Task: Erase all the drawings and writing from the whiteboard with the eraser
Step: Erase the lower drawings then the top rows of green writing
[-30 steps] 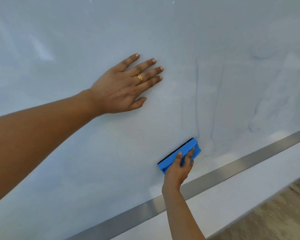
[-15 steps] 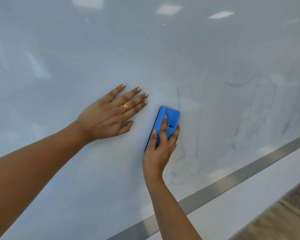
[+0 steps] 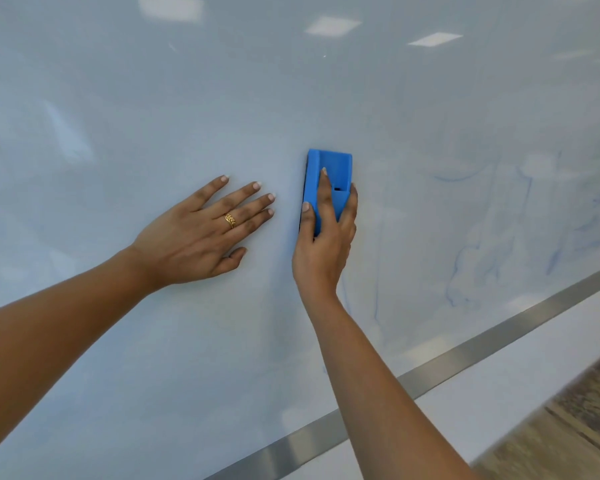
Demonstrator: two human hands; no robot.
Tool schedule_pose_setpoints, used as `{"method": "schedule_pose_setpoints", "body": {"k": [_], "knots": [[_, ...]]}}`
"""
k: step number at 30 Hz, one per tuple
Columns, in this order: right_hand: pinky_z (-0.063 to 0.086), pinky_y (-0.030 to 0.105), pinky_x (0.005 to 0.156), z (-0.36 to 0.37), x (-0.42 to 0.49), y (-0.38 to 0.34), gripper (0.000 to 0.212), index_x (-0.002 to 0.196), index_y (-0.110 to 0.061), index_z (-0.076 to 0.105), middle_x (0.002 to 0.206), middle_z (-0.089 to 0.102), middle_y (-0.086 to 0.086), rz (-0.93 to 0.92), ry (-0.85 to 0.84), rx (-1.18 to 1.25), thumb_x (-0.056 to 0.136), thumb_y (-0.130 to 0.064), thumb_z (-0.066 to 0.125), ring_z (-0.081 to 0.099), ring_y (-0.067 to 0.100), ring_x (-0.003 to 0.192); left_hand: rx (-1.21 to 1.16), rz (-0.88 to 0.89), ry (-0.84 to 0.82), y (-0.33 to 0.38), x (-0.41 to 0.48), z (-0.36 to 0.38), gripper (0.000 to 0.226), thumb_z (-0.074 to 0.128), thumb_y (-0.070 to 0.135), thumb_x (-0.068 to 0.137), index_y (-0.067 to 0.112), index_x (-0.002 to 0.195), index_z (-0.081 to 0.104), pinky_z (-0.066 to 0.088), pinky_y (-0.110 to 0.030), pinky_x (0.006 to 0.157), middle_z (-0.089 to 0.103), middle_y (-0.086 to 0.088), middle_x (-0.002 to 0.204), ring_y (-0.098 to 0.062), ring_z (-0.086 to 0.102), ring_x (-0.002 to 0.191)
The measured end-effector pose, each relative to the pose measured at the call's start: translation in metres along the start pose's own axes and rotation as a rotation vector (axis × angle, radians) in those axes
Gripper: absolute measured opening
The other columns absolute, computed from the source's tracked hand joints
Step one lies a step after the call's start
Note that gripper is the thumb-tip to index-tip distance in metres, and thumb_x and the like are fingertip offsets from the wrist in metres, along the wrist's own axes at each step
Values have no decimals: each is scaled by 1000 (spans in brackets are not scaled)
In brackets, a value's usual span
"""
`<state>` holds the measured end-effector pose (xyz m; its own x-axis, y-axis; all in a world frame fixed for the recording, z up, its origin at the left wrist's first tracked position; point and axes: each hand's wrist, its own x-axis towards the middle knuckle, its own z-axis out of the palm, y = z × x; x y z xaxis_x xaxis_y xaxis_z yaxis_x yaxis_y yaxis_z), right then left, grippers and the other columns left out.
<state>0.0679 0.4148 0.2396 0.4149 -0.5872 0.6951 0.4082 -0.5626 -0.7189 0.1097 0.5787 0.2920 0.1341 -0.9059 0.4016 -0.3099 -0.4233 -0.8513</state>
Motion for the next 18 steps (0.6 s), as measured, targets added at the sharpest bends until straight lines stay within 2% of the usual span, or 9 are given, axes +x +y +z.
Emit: {"method": "schedule_pose_setpoints", "body": {"k": [3,7,9,12,16,18], "knots": [[29,25,98,0,-9,17,47,127,-57,18,154,14,-4,109,51,69,99,-28,41,27,12,130,-12,6,-7,0,1,1,57,27,35,95,8,145,32,17,-46,115,27,-11,152,-26,19,142],[24,19,98,-3,-25,42,45,129,-55,22,154,14,-4,223,97,122,99,-28,41,17,-7,122,-34,15,8,0,8,1,56,28,35,95,8,144,35,16,-47,115,29,-10,151,-25,19,141],[25,19,99,-4,-33,54,43,129,-55,23,154,14,-3,288,129,149,99,-29,40,18,-3,127,-36,17,13,0,16,0,56,29,34,94,7,142,37,16,-47,115,31,-11,151,-26,22,141],[29,22,100,-5,-45,70,41,127,-53,25,154,14,1,416,186,216,98,-28,40,23,15,138,-26,30,10,3,36,1,57,29,33,93,5,141,40,16,-47,114,33,-13,149,-27,23,141],[31,22,96,-9,-56,84,42,137,-43,31,154,14,-1,593,203,295,98,-29,40,29,14,136,-16,17,5,16,62,3,59,28,35,91,6,140,40,16,-50,113,34,-13,149,-27,29,139],[32,25,100,-13,-58,86,42,136,-45,28,154,14,-1,614,184,281,98,-29,40,27,14,137,5,-14,8,23,66,6,59,27,36,92,6,142,37,15,-50,113,31,-12,150,-27,28,139]]}}
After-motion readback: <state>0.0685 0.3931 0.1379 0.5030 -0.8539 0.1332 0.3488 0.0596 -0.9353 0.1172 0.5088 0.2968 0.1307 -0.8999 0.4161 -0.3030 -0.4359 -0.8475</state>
